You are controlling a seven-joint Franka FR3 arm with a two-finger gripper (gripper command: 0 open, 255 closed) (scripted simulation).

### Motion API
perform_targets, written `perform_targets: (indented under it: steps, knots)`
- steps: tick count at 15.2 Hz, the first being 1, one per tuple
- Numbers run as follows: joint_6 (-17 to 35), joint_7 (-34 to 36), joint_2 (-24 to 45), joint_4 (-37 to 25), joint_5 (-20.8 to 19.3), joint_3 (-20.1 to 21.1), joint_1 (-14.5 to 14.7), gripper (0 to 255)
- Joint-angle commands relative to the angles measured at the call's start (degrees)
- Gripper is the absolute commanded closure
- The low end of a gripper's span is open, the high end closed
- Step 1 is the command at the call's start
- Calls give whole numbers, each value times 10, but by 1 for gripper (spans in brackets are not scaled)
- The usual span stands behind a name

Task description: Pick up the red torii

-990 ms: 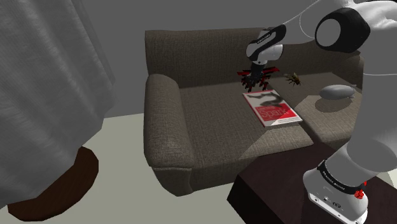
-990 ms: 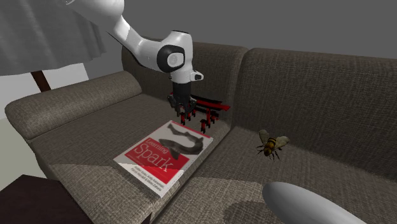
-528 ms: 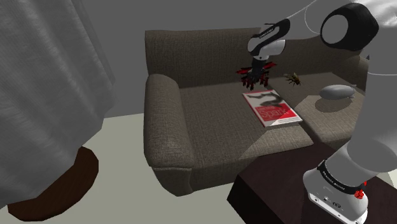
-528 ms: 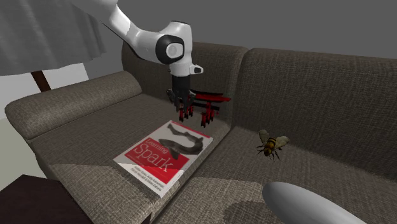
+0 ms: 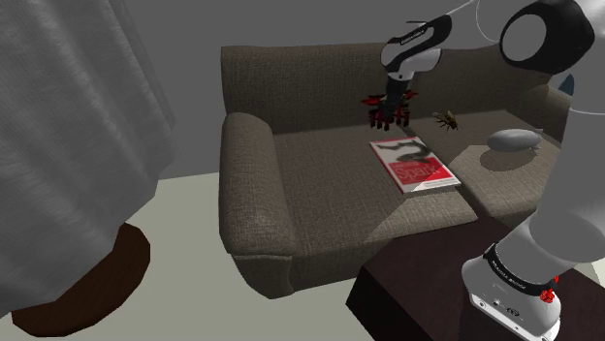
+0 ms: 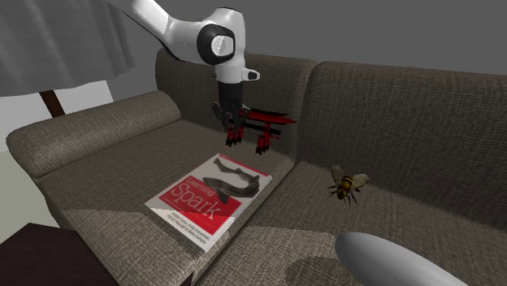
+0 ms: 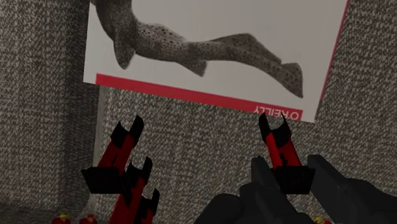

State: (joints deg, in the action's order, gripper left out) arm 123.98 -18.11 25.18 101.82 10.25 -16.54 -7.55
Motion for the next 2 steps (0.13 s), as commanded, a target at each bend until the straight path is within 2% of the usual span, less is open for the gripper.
perform_targets:
  steps: [1, 2]
  knots:
    - [-7, 2, -7, -3, -3, -1, 1, 255]
    - [-7, 2, -6, -3, -3, -1, 1, 255]
